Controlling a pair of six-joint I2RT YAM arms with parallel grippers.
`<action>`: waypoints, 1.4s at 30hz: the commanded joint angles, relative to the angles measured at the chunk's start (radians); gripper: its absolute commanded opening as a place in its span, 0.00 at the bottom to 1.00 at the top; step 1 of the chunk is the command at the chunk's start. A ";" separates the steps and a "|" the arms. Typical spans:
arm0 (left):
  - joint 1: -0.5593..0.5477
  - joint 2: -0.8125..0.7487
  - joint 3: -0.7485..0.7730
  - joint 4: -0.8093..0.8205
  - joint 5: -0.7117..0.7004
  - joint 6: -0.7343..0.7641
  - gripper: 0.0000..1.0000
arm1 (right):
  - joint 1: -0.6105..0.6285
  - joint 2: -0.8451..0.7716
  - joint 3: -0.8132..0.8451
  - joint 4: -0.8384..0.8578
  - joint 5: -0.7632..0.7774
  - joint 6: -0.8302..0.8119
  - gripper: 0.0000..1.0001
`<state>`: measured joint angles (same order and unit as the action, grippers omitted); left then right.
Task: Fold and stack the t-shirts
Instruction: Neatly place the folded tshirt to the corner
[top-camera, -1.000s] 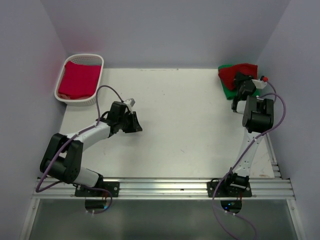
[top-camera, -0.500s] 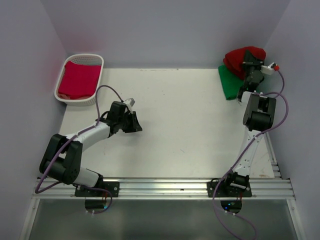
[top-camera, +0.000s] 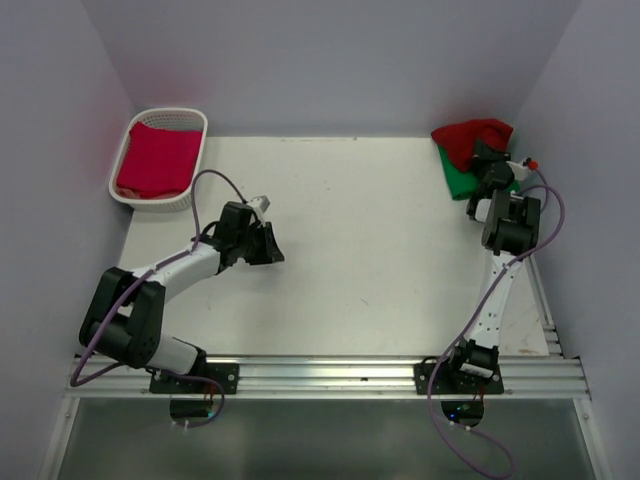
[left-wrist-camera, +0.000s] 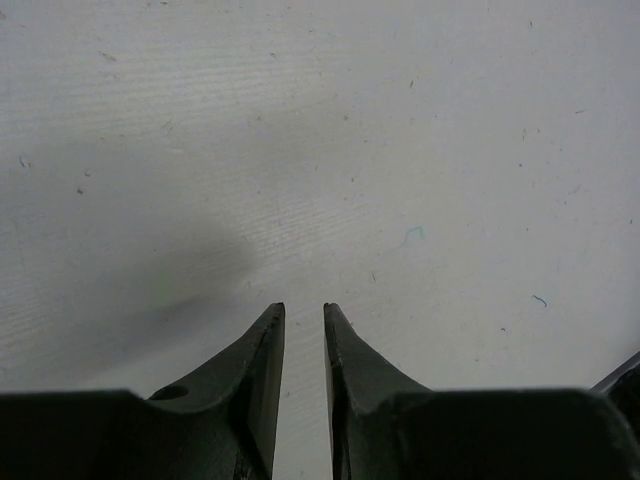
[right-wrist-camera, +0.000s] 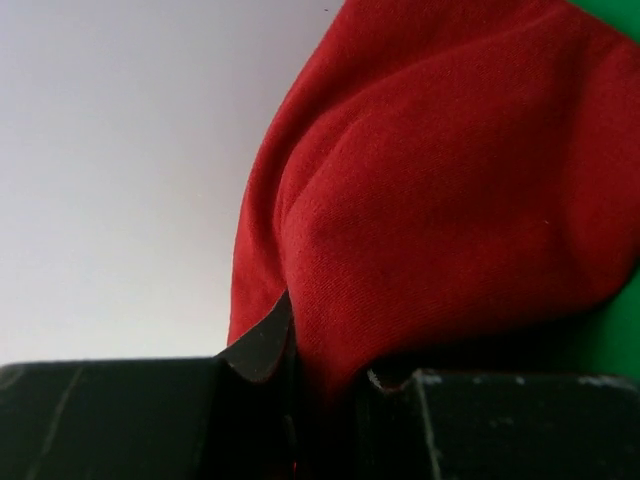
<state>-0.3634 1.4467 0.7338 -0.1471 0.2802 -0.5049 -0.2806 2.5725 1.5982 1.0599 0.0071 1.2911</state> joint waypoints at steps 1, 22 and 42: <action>-0.008 0.011 0.045 0.021 0.002 0.008 0.25 | 0.000 -0.089 -0.006 -0.067 -0.004 -0.018 0.00; -0.011 0.017 0.003 0.084 0.043 -0.011 0.22 | 0.001 -0.452 -0.178 -0.718 0.022 -0.067 0.00; -0.009 -0.012 -0.028 0.110 0.054 -0.018 0.22 | 0.021 -0.690 -0.377 -0.844 0.033 -0.272 0.99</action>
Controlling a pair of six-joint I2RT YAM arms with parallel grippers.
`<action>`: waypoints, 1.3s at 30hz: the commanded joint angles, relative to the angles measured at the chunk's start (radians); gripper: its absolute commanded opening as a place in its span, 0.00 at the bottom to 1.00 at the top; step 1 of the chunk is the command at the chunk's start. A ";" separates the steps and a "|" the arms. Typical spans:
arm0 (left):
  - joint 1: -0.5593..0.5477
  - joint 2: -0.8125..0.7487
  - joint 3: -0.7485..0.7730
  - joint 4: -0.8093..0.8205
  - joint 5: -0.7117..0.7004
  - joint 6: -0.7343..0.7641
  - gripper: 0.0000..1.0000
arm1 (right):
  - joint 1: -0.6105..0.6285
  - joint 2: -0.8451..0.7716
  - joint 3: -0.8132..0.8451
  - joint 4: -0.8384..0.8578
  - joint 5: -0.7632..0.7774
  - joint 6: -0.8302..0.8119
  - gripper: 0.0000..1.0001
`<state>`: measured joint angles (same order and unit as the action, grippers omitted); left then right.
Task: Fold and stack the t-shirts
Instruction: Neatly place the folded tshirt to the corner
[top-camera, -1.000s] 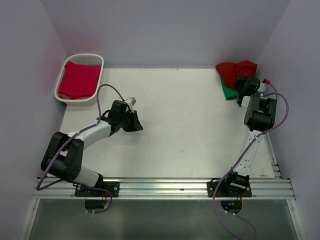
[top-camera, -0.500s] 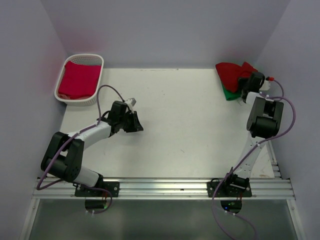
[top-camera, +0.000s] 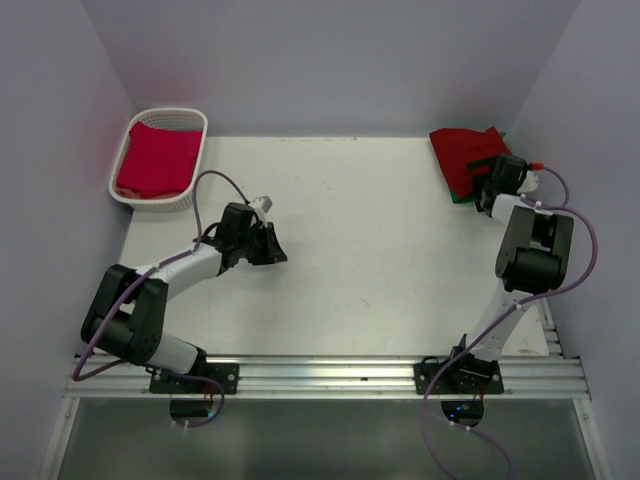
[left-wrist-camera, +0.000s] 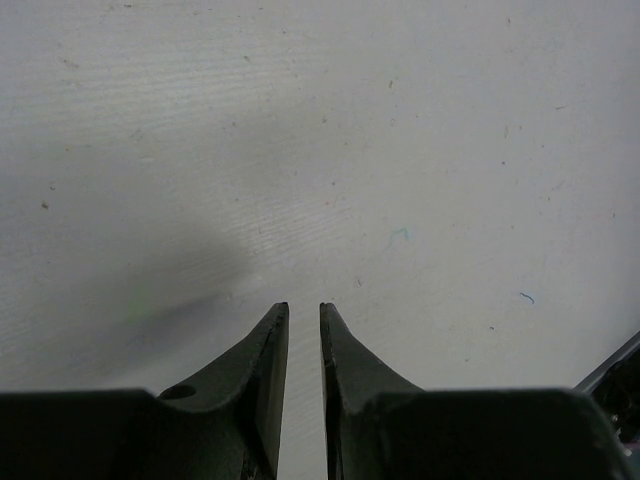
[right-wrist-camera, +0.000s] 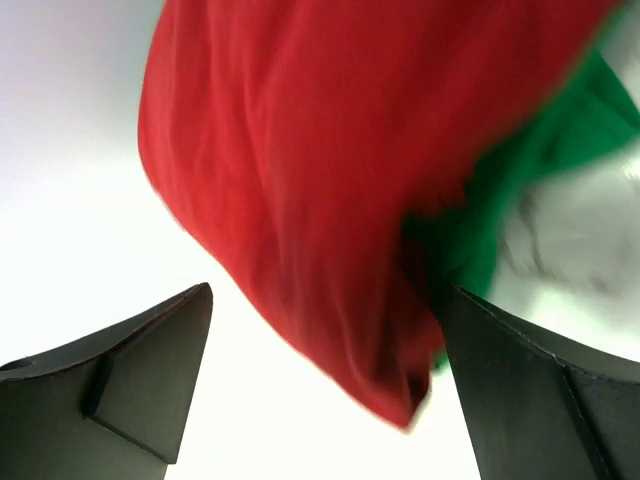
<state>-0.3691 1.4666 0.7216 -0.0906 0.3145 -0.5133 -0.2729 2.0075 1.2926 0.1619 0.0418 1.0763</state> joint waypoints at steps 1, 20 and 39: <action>-0.004 -0.032 -0.019 0.055 0.020 -0.010 0.22 | 0.015 -0.174 -0.135 0.074 -0.005 -0.059 0.99; -0.005 -0.064 -0.053 0.051 0.003 -0.008 0.18 | 0.028 0.285 0.069 0.730 -0.255 0.252 0.00; -0.004 -0.175 -0.008 0.052 -0.054 -0.002 0.15 | 0.021 0.075 -0.332 1.283 -0.473 0.326 0.00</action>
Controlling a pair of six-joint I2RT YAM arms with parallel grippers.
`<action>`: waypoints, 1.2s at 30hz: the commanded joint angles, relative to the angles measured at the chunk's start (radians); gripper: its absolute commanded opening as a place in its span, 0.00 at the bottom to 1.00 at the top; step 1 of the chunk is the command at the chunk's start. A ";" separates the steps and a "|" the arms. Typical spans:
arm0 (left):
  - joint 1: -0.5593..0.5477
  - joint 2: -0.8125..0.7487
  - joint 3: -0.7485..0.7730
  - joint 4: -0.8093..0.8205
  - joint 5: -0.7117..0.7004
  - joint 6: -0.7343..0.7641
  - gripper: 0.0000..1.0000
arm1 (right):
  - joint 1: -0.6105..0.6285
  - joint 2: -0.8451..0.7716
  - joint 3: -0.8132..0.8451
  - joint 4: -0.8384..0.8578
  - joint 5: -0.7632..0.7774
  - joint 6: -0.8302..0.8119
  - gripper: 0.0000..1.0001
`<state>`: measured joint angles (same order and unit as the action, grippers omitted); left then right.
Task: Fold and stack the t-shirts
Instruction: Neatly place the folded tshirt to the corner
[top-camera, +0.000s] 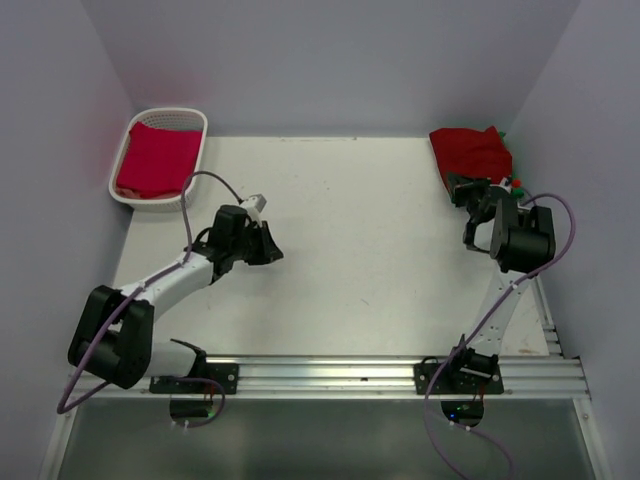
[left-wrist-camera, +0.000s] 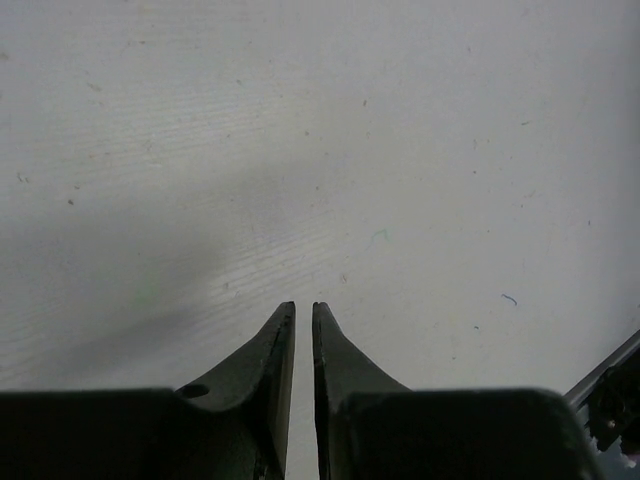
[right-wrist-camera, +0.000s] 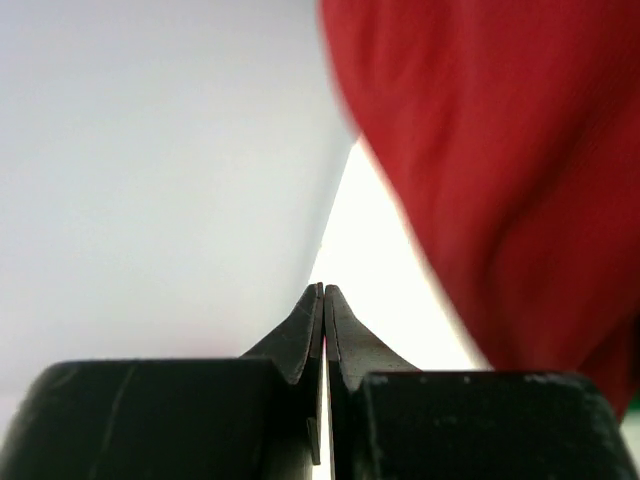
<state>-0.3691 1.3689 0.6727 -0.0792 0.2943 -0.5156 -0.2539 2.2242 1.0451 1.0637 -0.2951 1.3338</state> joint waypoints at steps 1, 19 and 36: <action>-0.004 -0.111 0.041 0.047 -0.041 0.003 0.16 | 0.005 -0.167 -0.141 0.416 -0.169 0.077 0.00; -0.001 -0.364 -0.028 0.002 -0.149 0.014 1.00 | 0.766 -0.753 -0.031 -1.300 0.120 -1.091 0.99; -0.001 -0.382 0.002 -0.099 -0.280 0.020 1.00 | 1.027 -0.893 -0.002 -1.568 0.711 -1.027 0.99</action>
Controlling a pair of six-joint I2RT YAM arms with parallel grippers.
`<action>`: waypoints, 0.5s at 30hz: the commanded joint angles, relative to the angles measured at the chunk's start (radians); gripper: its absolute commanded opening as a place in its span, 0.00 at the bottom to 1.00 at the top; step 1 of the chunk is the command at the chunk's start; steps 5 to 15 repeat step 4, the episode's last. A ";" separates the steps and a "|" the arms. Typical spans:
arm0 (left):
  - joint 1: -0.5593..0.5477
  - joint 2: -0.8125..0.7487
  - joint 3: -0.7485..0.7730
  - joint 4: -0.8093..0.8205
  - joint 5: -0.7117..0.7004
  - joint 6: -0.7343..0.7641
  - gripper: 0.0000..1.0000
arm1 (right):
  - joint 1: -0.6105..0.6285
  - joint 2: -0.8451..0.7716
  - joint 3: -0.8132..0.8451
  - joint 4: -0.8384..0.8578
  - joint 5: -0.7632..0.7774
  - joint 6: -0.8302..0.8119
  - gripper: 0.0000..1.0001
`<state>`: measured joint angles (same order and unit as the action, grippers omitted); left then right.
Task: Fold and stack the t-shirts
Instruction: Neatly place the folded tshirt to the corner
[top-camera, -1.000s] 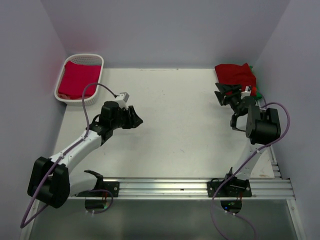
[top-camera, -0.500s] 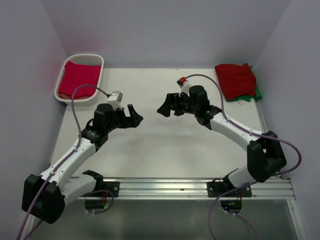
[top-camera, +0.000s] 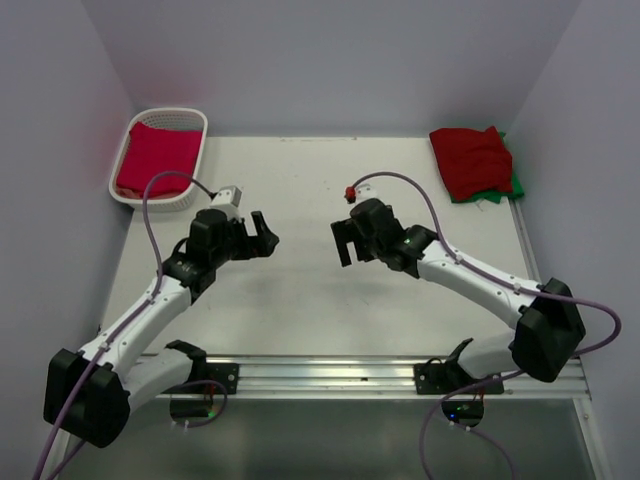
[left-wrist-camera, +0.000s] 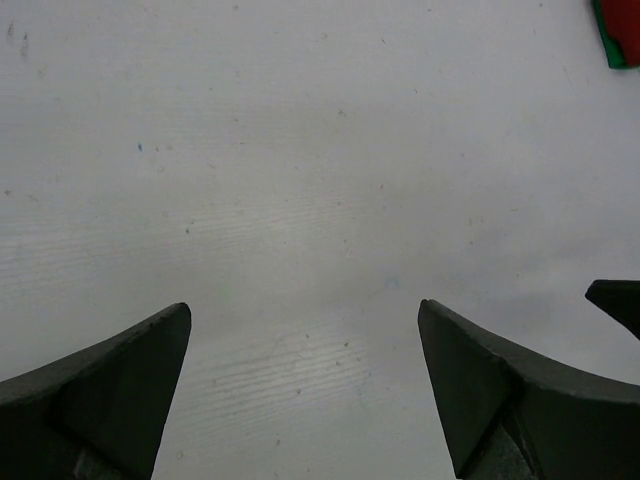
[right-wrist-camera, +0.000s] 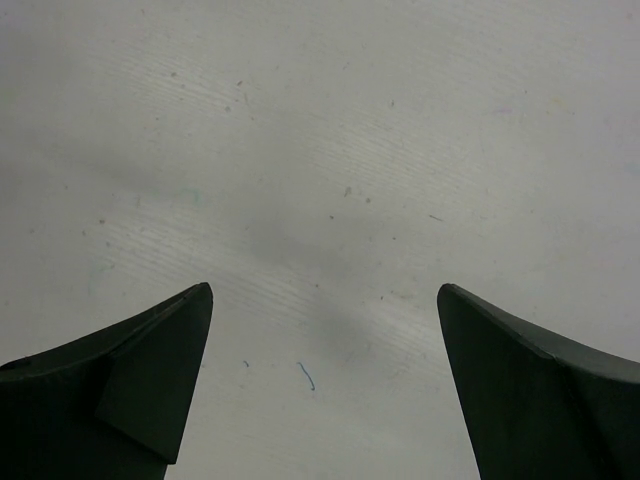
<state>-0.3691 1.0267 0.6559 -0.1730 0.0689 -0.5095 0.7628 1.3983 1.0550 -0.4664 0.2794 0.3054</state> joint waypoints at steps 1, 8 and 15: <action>-0.001 -0.046 0.016 -0.002 -0.063 0.014 1.00 | 0.018 -0.079 -0.021 -0.025 0.150 0.006 0.99; -0.001 -0.059 0.017 -0.003 -0.104 0.006 1.00 | 0.027 -0.123 -0.042 -0.011 0.207 0.011 0.99; -0.001 -0.059 0.017 -0.003 -0.104 0.006 1.00 | 0.027 -0.123 -0.042 -0.011 0.207 0.011 0.99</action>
